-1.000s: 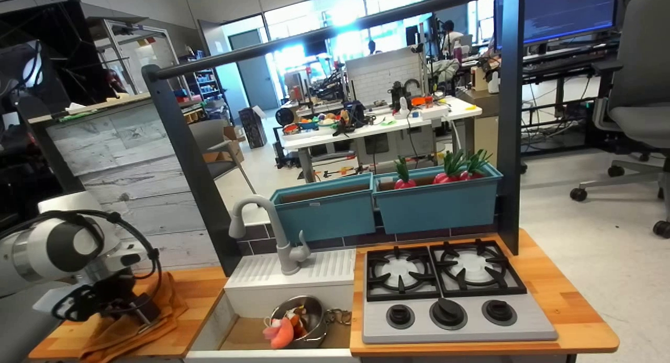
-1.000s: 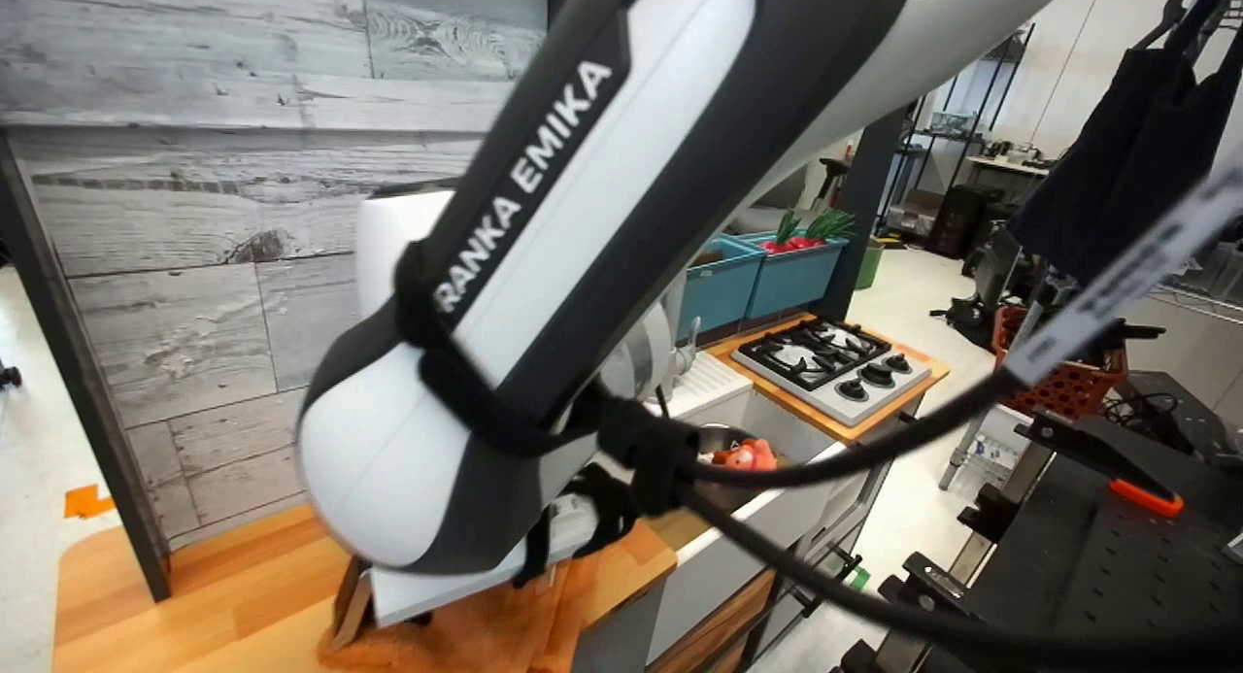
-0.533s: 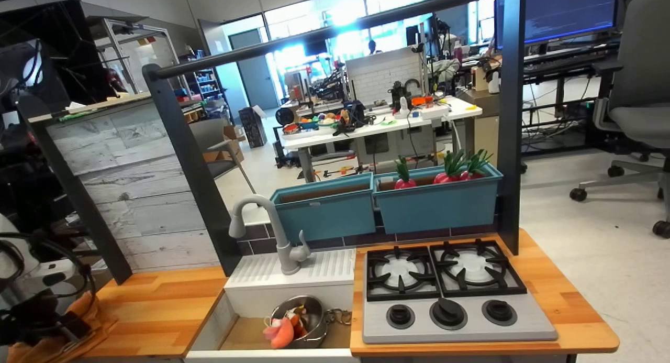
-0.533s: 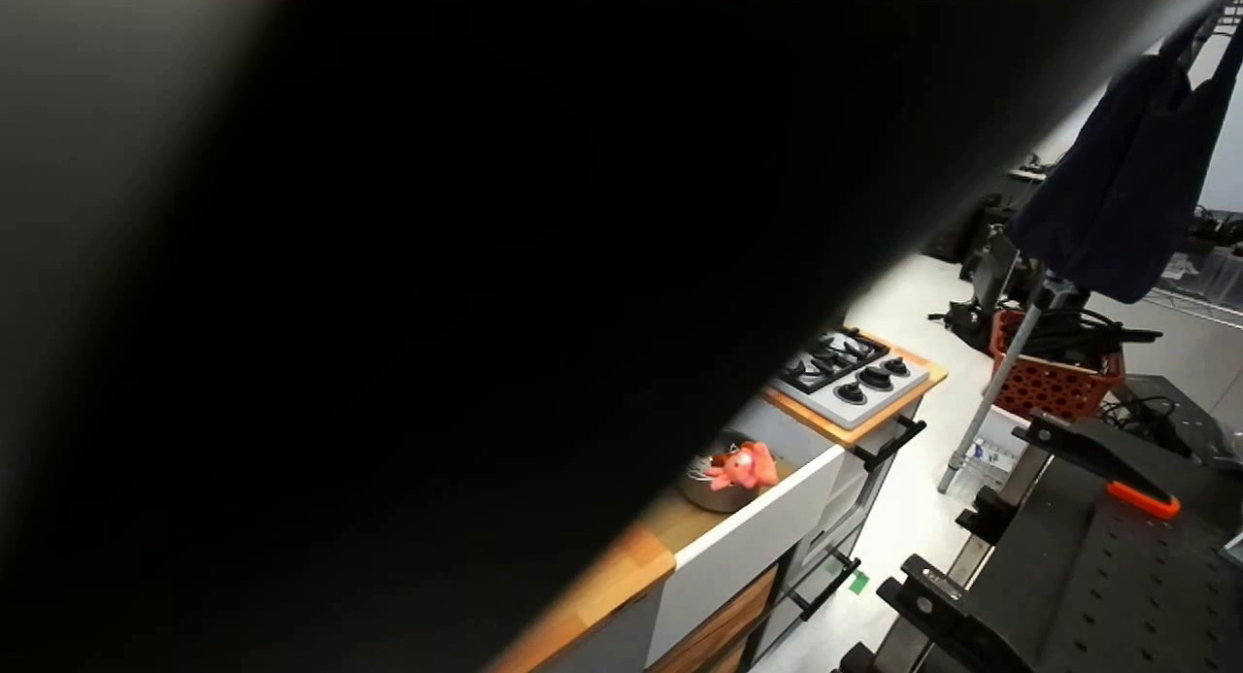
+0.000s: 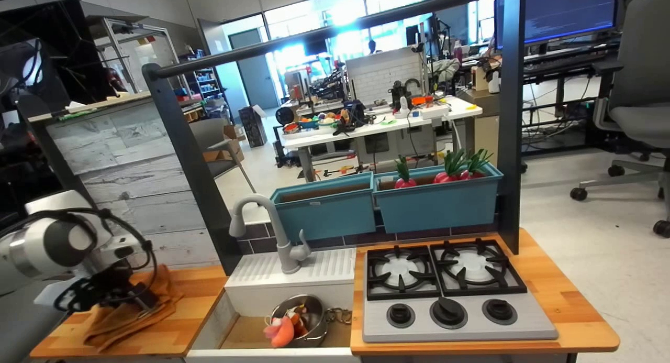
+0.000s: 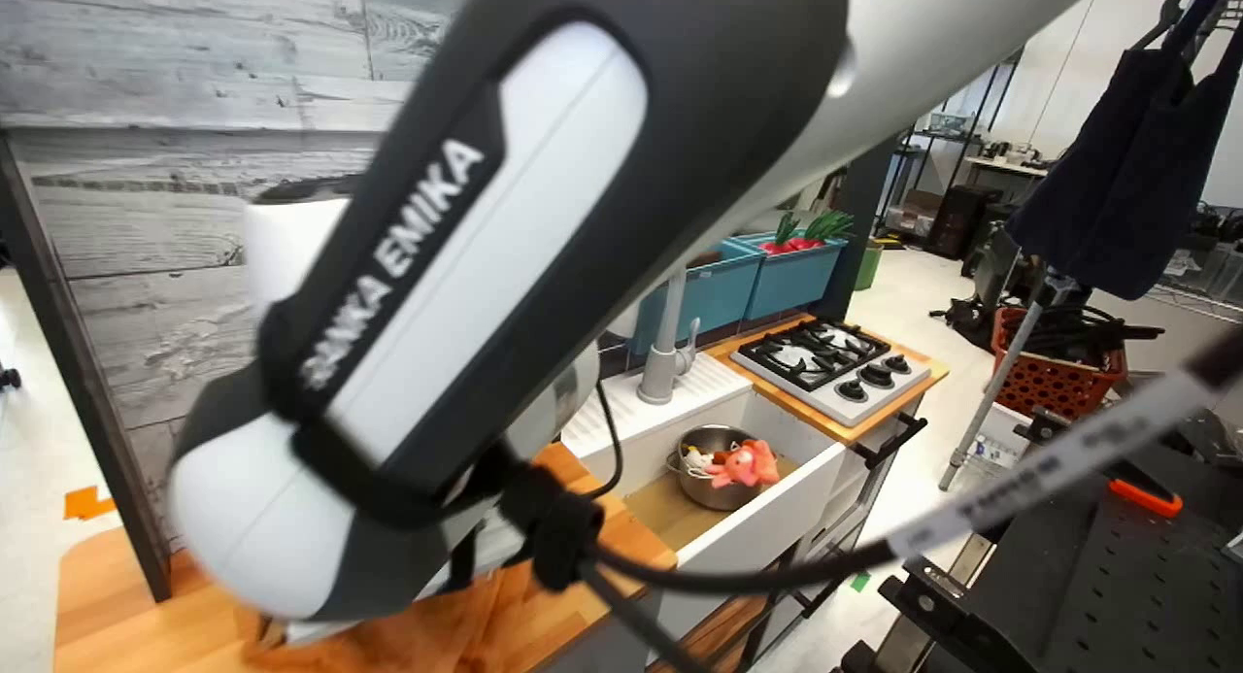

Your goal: Put the three plush toys inside the silver pot in the sink, wipe the left side of the counter with the orange towel

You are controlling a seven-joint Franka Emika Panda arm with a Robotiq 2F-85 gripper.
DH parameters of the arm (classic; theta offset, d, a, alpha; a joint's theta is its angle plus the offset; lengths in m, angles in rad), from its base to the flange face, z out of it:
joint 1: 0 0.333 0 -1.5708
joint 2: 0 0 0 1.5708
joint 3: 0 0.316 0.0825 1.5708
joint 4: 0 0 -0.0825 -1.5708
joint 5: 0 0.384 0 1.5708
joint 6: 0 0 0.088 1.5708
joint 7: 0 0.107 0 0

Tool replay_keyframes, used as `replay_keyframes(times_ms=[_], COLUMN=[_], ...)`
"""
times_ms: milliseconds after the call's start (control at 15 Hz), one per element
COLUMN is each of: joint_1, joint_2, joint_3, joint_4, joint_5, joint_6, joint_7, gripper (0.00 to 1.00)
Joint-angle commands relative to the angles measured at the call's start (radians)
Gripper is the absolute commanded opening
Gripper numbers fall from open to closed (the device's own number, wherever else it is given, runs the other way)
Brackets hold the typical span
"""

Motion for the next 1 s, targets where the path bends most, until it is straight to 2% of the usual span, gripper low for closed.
replay_keyframes(times_ms=[0, 133, 267, 533, 800, 933], joint_1=[-0.079, -0.113, -0.103, -0.016, 0.105, 0.134], joint_2=[0.003, 0.011, 0.018, -0.019, -0.113, -0.177], joint_3=[-0.036, -0.023, -0.004, 0.039, 0.037, 0.034], joint_4=[-0.048, -0.030, -0.015, -0.048, -0.145, -0.215], joint_5=[0.039, 0.024, 0.004, -0.051, -0.126, -0.135], joint_6=[0.015, 0.002, -0.005, 0.017, 0.034, 0.029], joint_7=[0.050, 0.057, 0.032, -0.046, -0.057, -0.051], gripper=[1.00, 1.00, 1.00, 1.00, 1.00, 1.00])
